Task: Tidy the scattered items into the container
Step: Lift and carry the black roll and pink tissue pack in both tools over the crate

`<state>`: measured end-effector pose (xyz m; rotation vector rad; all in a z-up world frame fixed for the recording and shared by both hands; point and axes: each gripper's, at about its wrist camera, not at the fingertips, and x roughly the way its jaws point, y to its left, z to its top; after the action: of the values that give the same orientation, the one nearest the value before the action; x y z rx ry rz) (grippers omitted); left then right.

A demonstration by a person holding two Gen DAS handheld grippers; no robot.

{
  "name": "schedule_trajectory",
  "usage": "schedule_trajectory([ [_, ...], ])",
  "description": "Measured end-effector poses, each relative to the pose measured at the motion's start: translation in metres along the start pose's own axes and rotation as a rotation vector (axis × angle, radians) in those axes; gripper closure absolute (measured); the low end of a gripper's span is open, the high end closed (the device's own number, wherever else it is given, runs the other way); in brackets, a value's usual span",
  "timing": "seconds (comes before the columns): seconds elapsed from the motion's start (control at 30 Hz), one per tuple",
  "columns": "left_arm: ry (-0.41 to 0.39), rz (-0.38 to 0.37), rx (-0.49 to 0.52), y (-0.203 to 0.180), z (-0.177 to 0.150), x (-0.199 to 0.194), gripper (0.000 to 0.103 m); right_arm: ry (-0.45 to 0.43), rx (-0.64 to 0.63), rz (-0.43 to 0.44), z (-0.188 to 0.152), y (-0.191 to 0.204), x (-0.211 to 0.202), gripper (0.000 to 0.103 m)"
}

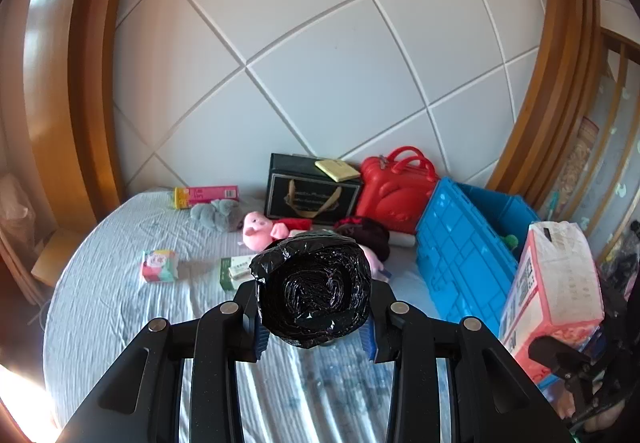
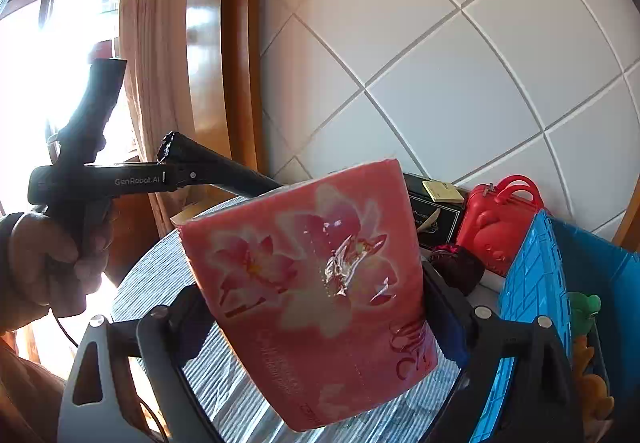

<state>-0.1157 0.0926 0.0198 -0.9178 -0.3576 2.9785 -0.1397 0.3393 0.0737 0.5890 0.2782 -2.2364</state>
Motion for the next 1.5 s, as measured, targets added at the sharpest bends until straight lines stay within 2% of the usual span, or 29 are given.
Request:
schedule_trajectory([
  [0.33,-0.027,0.015,0.024,-0.047,0.003,-0.002,0.069,-0.057,0.002,0.023,-0.003,-0.037,-0.036,0.012],
  [0.57,-0.040,-0.015,0.039,-0.102,0.009,0.010,0.069,-0.095,0.024,0.007,-0.010,-0.082,-0.062,0.012],
  [0.83,-0.018,-0.034,0.078,-0.156,0.009,0.022,0.069,-0.102,0.069,-0.015,-0.026,-0.128,-0.081,0.012],
  [1.23,0.015,-0.111,0.145,-0.238,0.010,0.053,0.069,-0.099,0.142,-0.108,-0.057,-0.189,-0.113,0.012],
  [1.5,0.053,-0.209,0.219,-0.297,0.009,0.075,0.069,-0.093,0.227,-0.215,-0.081,-0.227,-0.140,0.012],
])
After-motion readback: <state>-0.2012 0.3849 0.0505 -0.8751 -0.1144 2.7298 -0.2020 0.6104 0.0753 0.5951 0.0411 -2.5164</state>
